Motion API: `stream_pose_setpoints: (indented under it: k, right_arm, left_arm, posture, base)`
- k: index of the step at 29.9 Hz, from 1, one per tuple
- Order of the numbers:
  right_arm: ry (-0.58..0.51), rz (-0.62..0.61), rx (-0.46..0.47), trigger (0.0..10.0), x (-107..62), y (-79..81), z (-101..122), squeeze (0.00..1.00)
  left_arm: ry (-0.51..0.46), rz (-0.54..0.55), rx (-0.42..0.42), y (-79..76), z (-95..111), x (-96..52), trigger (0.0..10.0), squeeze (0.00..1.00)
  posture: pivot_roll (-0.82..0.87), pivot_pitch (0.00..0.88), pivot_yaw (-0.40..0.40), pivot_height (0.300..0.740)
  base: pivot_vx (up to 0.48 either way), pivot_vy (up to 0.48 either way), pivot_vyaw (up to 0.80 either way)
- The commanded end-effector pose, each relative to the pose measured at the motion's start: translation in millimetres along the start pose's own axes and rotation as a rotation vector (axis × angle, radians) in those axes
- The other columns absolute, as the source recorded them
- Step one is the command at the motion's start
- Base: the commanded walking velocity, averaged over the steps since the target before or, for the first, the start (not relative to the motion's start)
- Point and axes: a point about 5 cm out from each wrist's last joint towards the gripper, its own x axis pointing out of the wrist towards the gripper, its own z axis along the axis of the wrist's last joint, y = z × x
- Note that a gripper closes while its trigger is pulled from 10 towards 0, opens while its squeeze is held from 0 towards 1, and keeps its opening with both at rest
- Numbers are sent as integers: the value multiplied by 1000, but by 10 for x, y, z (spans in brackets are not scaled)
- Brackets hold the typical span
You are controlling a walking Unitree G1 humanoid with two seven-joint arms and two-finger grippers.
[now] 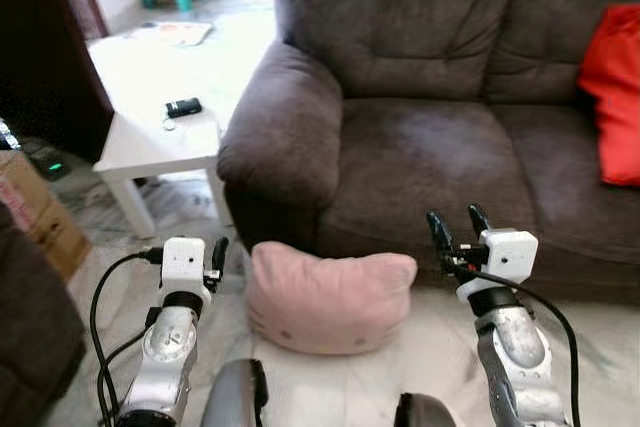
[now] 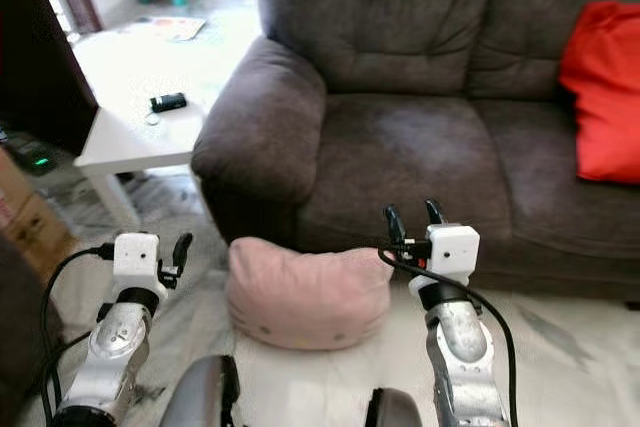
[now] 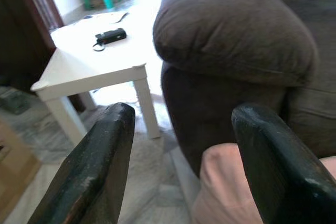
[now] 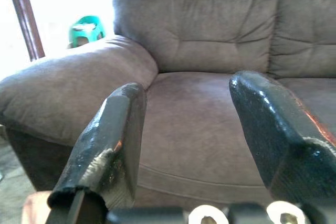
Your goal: Move the pillow to the sofa from floor
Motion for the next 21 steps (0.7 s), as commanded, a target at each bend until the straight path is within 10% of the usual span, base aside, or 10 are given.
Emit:
stream_pose_setpoints:
  k: [1,21]
  right_arm:
    - [-9,-8,3,10000,5,-21,27,0]
    - [-7,8,-1,10000,6,-4,32,0]
  left_arm:
    - [-5,-5,2,-4,3,5,10000,0]
    - [-12,-7,4,-22,17,7,10000,0]
  posture:
    - [-29,11,-18,591]
    - [-33,15,-19,591]
  base:
    - [0,0,0]
    - [241,0,103]
